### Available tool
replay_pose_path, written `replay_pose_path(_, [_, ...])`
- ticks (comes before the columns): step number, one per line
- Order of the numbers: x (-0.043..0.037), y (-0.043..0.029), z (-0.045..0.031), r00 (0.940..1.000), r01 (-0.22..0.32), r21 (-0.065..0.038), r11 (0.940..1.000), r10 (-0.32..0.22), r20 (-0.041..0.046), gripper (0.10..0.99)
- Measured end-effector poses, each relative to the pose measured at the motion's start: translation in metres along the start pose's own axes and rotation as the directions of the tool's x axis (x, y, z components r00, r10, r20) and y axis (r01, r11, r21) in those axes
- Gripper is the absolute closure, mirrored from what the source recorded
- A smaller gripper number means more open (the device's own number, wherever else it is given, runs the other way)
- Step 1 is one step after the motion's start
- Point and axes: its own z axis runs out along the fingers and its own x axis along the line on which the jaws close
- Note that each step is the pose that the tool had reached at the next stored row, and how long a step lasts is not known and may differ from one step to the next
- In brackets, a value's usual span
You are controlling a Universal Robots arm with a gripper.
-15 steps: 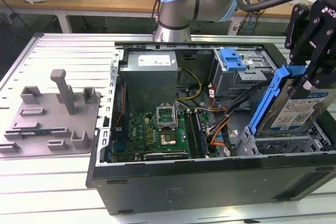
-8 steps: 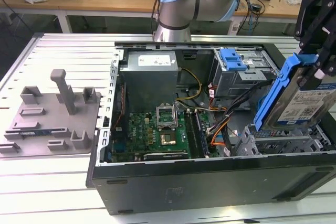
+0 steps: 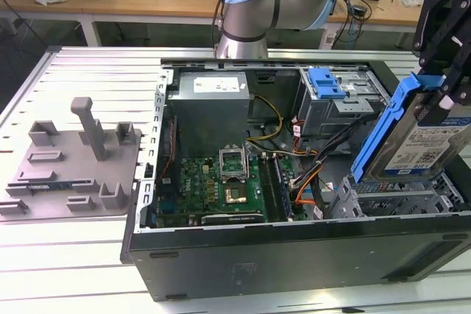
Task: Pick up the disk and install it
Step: 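Insert the disk into the insertion slot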
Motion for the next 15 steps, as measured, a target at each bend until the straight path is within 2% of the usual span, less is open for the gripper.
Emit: replay_pose_path(15, [0.0001,-0.0024,0.0076,1.0,0.0,-0.001,1.0,0.0,-0.0005,0.718])
